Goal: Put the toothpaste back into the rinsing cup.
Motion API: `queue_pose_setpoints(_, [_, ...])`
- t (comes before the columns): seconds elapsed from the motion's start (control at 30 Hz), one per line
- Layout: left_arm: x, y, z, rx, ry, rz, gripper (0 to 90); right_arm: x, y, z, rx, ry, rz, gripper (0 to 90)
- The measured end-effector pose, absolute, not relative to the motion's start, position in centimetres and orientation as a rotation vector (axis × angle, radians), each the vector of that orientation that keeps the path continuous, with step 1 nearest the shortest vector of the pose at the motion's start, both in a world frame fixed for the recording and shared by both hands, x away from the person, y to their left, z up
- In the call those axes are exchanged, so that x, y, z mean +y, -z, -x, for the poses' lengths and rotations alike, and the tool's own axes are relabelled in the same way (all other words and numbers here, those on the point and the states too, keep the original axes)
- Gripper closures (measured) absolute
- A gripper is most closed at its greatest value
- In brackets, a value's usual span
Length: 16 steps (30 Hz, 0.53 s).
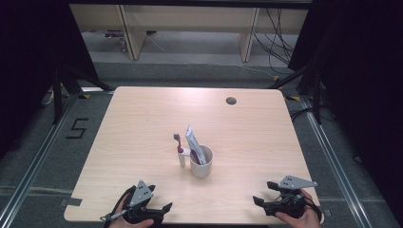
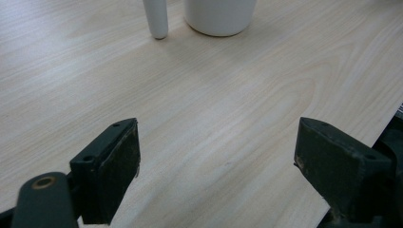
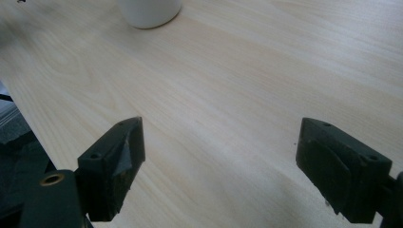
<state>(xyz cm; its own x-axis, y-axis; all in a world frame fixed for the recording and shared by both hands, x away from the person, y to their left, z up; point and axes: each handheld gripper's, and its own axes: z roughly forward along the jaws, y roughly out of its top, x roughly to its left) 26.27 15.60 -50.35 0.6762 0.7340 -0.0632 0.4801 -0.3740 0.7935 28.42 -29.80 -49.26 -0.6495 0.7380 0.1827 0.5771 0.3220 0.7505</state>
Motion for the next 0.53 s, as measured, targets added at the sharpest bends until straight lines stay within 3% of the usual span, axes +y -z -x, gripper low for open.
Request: queue_pose_setpoints(0.53, [15.54, 50.6, -26.35, 0.931, -0.375, -2.051, 15.2, -30.26, 49.46, -27.85, 2.391, -1.223, -1.215, 17.1])
